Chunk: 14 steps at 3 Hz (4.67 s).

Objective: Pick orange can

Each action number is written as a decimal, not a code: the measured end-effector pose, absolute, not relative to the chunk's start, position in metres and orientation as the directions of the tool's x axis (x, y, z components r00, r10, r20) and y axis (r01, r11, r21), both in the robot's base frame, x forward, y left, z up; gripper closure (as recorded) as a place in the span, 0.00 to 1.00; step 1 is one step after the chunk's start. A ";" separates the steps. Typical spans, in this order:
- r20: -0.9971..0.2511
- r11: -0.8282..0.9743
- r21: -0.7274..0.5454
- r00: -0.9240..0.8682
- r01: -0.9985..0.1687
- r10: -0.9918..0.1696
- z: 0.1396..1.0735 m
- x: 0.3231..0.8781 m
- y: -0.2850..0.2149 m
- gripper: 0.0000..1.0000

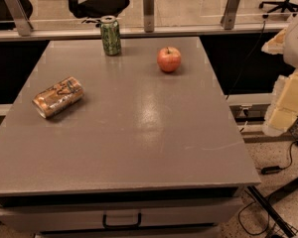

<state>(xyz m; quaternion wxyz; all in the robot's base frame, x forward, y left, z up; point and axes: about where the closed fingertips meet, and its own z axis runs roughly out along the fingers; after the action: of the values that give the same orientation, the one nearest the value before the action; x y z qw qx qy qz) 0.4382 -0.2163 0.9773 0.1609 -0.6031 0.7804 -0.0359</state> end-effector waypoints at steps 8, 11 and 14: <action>-0.078 -0.496 -0.275 0.534 -0.823 -0.842 0.929 0.539 0.120 0.00; -0.033 -0.691 -0.151 0.702 -0.707 -0.711 0.888 0.557 0.195 0.00; 0.011 -0.764 -0.036 0.764 -0.644 -0.645 0.845 0.551 0.233 0.39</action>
Offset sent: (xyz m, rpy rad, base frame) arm 0.0415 0.0841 0.0096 0.0625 -0.0631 0.1957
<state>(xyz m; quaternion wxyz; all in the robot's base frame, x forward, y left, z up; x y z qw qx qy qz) 0.5505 0.2332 0.8448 0.0149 -0.9392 0.3430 -0.0113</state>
